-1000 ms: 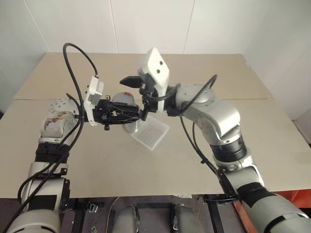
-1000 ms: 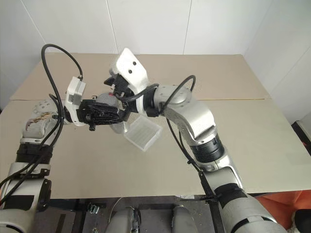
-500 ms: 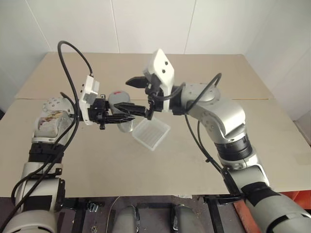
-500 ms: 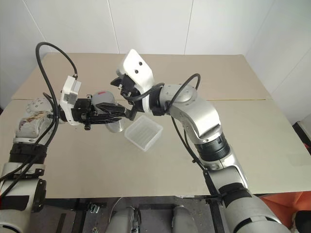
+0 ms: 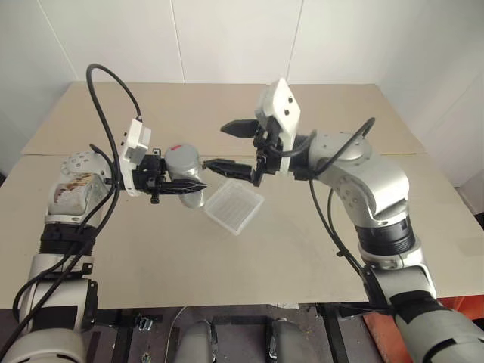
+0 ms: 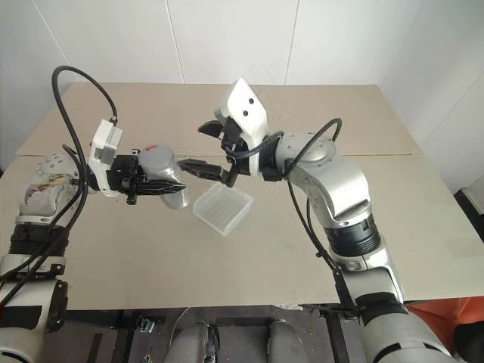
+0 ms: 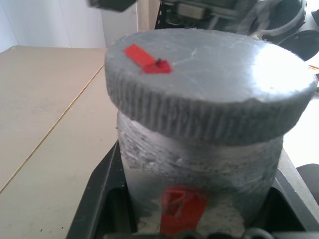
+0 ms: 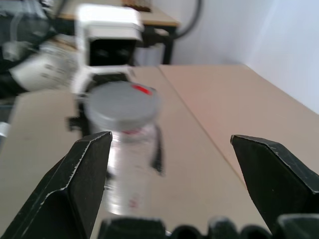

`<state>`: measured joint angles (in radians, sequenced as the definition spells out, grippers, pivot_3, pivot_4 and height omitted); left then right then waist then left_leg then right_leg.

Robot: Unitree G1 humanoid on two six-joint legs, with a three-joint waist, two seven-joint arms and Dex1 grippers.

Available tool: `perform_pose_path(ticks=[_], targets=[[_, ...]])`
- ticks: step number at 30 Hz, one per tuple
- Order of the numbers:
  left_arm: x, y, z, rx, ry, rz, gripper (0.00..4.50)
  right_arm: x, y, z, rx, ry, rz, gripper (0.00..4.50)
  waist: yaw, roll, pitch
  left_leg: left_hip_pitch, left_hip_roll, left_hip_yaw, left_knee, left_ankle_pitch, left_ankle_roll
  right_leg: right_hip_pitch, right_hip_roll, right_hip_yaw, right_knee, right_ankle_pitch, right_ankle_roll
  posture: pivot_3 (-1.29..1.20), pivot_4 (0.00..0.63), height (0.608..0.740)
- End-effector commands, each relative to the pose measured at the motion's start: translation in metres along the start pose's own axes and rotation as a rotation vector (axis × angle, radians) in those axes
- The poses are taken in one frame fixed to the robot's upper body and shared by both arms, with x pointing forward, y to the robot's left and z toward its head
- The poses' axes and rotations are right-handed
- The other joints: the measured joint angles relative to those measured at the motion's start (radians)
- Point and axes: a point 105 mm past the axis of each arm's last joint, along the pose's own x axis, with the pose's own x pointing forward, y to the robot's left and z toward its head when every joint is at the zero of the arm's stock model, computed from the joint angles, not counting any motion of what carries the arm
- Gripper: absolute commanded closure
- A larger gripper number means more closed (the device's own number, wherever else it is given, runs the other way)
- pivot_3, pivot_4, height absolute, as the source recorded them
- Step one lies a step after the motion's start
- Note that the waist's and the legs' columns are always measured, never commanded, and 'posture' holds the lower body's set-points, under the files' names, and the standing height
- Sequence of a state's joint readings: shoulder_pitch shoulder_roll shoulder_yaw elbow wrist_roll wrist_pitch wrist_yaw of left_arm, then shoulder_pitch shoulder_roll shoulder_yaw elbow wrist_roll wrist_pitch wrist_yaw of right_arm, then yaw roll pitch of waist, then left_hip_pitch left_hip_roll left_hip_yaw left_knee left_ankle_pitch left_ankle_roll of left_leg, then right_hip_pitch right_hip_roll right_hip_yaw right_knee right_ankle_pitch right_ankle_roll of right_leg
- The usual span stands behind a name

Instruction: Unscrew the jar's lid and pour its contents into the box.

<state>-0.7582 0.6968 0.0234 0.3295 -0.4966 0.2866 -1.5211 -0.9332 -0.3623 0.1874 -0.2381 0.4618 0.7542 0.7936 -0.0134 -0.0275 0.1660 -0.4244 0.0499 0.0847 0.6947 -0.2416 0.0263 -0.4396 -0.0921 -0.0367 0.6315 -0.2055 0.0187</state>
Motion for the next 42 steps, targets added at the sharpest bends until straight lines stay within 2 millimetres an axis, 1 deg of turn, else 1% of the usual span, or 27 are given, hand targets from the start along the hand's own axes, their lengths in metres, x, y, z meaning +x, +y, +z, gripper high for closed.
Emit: perform_pose_path(ticks=[1,5,8,12,16,21,26,30,34,38,42], targets=[[0.0,0.001,0.012,0.055,-0.025,0.001,2.57,0.007,0.01,0.024,-0.047,-0.068,0.029,0.05,-0.001,0.0,0.0,0.0,0.0,0.0,0.0,0.0,0.0,0.0,0.0,0.0,0.0,0.0,0.0,0.0,0.15,0.74],[0.003,0.001,0.01,0.052,-0.029,-0.001,2.57,0.028,0.006,0.023,-0.027,-0.052,-0.012,0.05,-0.001,0.0,0.0,0.0,0.0,0.0,0.0,0.0,0.0,0.0,0.0,0.0,0.0,0.0,0.0,0.0,0.15,0.74],[0.003,0.001,0.011,0.054,-0.031,-0.002,2.57,0.039,0.004,0.019,-0.032,-0.031,-0.033,0.05,-0.001,0.0,0.0,0.0,0.0,0.0,0.0,0.0,0.0,0.0,0.0,0.0,0.0,0.0,0.0,0.0,0.15,0.74],[0.004,0.001,0.012,0.056,-0.032,-0.001,2.57,0.049,0.005,0.017,-0.024,-0.024,-0.023,0.05,0.002,0.0,0.0,-0.001,0.0,0.0,0.0,0.0,0.0,0.0,0.0,0.0,0.001,0.0,0.0,0.0,0.15,0.74],[0.003,0.001,0.012,0.055,-0.031,0.001,2.57,0.053,0.006,0.015,-0.019,-0.025,-0.012,0.05,0.001,0.0,0.0,0.0,0.0,0.0,0.0,0.0,0.0,0.0,0.0,0.0,0.001,0.0,0.0,0.0,0.15,0.74],[0.001,0.0,0.012,0.054,-0.027,0.001,2.57,0.051,0.001,0.013,-0.016,-0.023,-0.031,0.05,0.0,0.0,0.0,0.0,0.0,0.0,0.0,0.0,0.0,0.0,0.0,0.0,0.001,0.0,0.0,0.0,0.15,0.74],[-0.001,0.0,0.012,0.055,-0.021,0.007,2.57,0.037,-0.01,0.01,-0.02,-0.009,-0.062,0.05,0.0,0.0,0.0,0.0,0.0,0.0,0.0,0.0,0.0,0.0,0.0,0.0,0.001,0.0,0.0,0.0,0.15,0.74],[-0.003,-0.001,0.012,0.054,-0.018,0.006,2.57,0.026,-0.014,0.01,-0.025,-0.011,-0.07,0.05,0.0,0.0,0.0,0.0,0.0,0.0,0.0,0.0,0.0,0.0,0.0,0.0,0.001,0.0,0.0,0.0,0.15,0.74],[-0.003,-0.001,0.012,0.053,-0.016,0.003,2.57,0.023,-0.007,0.014,-0.023,-0.032,-0.032,0.05,0.0,0.0,0.0,0.0,0.0,0.0,0.0,0.0,0.0,0.0,0.0,0.0,0.0,0.0,0.0,0.0,0.15,0.74],[-0.001,-0.001,0.013,0.058,-0.019,0.002,2.57,0.023,0.01,0.019,-0.02,-0.066,0.062,0.05,0.0,0.0,0.0,0.0,0.0,0.0,0.0,0.0,0.0,0.0,0.0,0.0,0.0,0.0,0.0,0.0,0.15,0.74],[-0.001,-0.001,0.013,0.06,-0.019,-0.001,2.57,0.027,0.015,0.018,-0.017,-0.069,0.087,0.05,0.0,0.0,0.0,0.0,0.0,0.0,0.0,0.0,0.0,0.0,0.0,0.0,0.0,0.0,0.0,0.0,0.15,0.74]])
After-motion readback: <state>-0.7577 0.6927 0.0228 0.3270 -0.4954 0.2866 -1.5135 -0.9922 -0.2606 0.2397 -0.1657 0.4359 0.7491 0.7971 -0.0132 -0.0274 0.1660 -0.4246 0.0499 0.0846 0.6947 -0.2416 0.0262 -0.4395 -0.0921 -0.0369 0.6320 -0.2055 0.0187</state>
